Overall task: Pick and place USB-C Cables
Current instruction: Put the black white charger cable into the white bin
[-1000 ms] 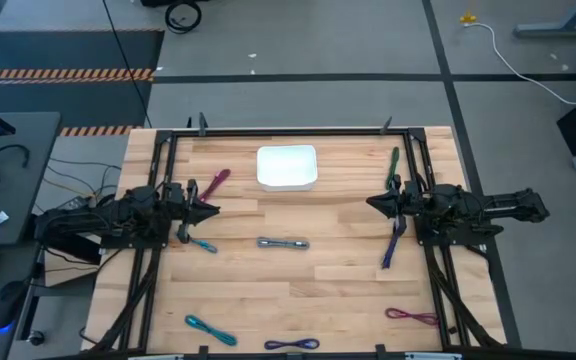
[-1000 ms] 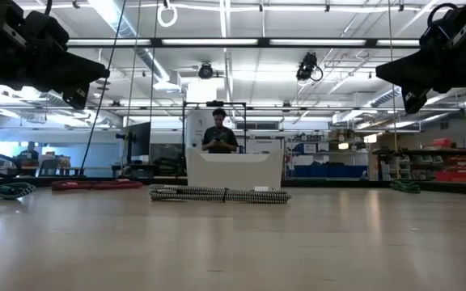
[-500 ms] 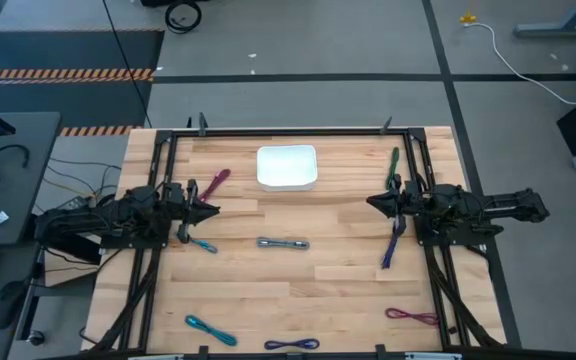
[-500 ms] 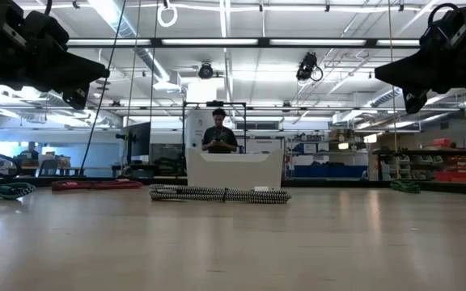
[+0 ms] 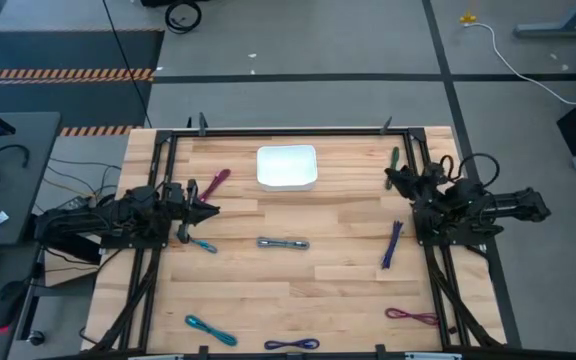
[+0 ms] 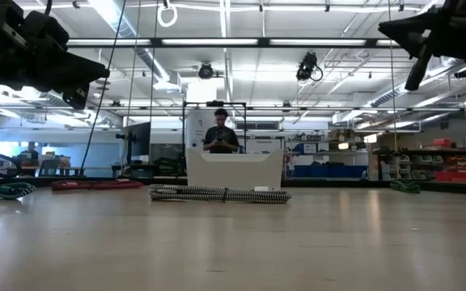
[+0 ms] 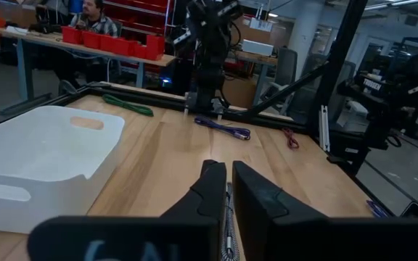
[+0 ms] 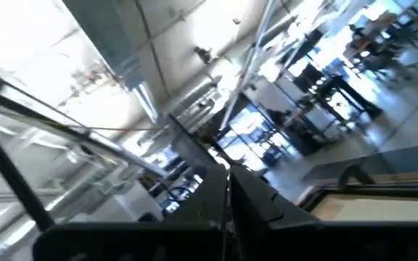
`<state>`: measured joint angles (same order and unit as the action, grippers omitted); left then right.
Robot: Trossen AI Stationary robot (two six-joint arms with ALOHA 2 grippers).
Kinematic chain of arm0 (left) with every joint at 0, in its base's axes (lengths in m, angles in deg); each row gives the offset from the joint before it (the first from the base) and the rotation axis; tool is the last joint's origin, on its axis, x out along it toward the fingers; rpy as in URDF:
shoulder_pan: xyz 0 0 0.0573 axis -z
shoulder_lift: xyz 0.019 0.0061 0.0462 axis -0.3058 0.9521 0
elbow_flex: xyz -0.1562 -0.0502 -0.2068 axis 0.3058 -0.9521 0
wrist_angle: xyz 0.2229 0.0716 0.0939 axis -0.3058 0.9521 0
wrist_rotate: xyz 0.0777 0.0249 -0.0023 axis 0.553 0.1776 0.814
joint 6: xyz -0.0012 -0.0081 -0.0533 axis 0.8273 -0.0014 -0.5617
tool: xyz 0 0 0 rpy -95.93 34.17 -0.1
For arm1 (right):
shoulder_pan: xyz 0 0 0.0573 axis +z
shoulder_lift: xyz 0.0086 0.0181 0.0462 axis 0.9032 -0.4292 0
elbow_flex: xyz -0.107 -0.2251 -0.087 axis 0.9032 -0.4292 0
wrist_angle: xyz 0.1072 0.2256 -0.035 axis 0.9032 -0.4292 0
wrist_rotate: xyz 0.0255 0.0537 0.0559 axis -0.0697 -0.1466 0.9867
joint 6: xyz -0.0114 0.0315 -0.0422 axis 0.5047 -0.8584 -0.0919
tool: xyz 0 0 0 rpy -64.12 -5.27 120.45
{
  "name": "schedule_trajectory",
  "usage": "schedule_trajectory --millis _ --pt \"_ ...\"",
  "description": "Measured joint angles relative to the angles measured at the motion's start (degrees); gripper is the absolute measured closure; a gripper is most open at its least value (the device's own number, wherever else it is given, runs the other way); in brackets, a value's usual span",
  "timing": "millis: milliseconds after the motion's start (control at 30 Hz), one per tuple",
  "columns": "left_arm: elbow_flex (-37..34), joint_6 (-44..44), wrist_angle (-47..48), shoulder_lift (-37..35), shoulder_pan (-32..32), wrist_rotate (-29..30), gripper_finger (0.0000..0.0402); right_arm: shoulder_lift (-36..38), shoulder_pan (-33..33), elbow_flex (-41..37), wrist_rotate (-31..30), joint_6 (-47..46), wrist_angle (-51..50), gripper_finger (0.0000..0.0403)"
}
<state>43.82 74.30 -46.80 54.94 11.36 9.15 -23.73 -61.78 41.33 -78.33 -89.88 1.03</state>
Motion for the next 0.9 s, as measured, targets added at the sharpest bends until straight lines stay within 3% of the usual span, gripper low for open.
schedule_trajectory --millis 133,267,533,733,900 --pt "0.0 0.0 0.0 0.0 0.0 0.0 0.0369 -6.2 0.2 2.0 4.7 -2.8 -0.1 0.038" --pt "0.0 0.0 0.0 0.0 0.0 0.0 0.0364 -18.1 0.2 7.0 6.5 -3.2 -0.4 0.038" --pt "0.0 0.0 0.0 0.0 0.0 0.0 0.0369 -46.3 0.1 21.2 18.1 7.1 -1.1 0.038" --pt "0.0 0.0 0.0 0.0 0.0 0.0 0.0369 -62.3 -2.0 32.5 28.7 12.7 -1.8 0.038" --pt "0.0 0.0 0.0 0.0 0.0 0.0 0.0363 -72.9 -3.7 39.8 30.4 17.3 -5.7 0.0379"
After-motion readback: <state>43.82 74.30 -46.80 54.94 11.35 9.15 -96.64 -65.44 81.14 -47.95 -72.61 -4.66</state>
